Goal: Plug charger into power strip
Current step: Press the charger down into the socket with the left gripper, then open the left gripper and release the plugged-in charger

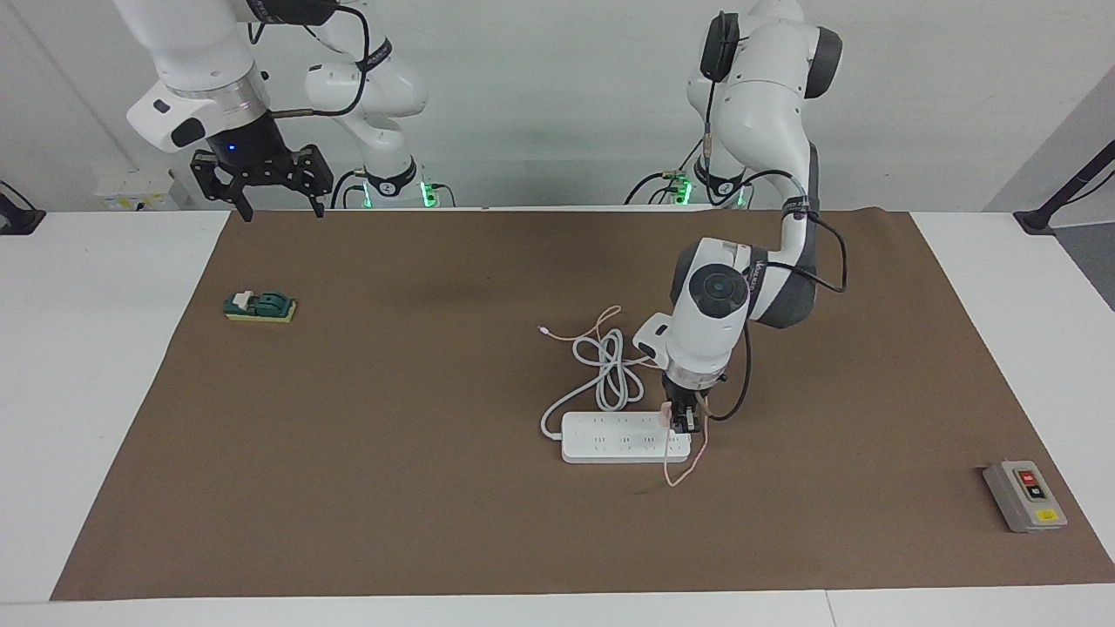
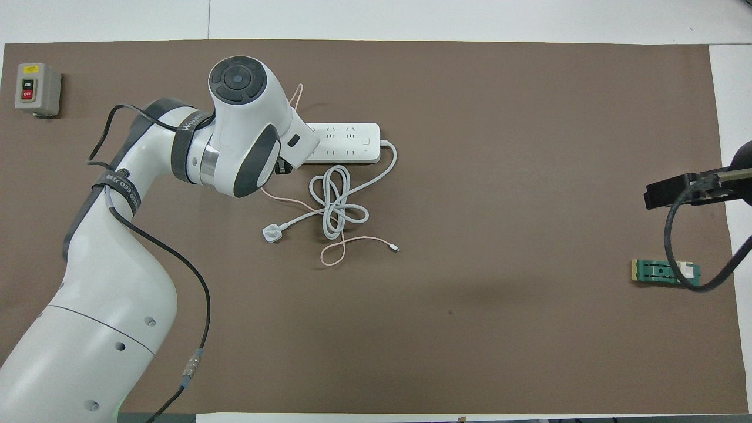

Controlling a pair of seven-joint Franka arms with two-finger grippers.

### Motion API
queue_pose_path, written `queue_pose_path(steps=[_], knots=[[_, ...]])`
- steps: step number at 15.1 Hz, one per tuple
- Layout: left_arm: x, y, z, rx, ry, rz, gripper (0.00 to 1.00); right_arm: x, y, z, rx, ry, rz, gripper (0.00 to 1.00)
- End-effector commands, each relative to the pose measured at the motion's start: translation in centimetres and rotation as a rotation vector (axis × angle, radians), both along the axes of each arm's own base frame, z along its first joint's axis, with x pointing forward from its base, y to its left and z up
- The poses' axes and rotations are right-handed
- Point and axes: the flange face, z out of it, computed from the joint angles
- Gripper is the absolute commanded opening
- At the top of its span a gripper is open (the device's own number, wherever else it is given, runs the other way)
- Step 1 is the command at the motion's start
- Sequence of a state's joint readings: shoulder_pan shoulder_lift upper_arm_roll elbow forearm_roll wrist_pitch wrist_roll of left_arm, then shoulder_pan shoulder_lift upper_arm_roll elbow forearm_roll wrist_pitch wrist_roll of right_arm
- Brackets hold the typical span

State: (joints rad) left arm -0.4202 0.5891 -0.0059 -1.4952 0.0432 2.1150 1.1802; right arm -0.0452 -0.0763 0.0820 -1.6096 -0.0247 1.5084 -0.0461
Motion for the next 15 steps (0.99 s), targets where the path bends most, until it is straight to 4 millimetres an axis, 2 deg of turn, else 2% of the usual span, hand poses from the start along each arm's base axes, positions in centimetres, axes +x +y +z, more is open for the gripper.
queue_pose_path(steps=[1, 5, 10, 11, 12, 15], knots=[[-0.3, 0.8, -5.1, -0.023, -0.02, -0.025, 0.0, -0.3, 0.2, 0.2, 0.014, -0.002, -0.013, 1.0], [-0.7, 0.9, -5.8, -0.031, -0.019, 0.004, 0.0, -0.3, 0.1, 0.1, 0.014, 0.005, -0.012, 1.0], [-0.3, 0.4, -4.6, -0.035, -0.024, 0.01, 0.0, -0.4, 0.2, 0.1, 0.012, 0.004, -0.018, 1.0], [-0.1, 0.4, -4.2, -0.047, -0.029, 0.022, 0.51, -0.4, 0.2, 0.1, 0.012, 0.007, -0.02, 1.0], [0.4, 0.3, -2.6, -0.076, -0.036, 0.043, 1.0, -0.4, 0.2, 0.1, 0.012, 0.007, -0.02, 1.0], [0.9, 1.0, 2.7, -0.066, -0.003, 0.058, 1.0, -0.4, 0.3, 0.2, 0.012, 0.003, -0.017, 1.0]])
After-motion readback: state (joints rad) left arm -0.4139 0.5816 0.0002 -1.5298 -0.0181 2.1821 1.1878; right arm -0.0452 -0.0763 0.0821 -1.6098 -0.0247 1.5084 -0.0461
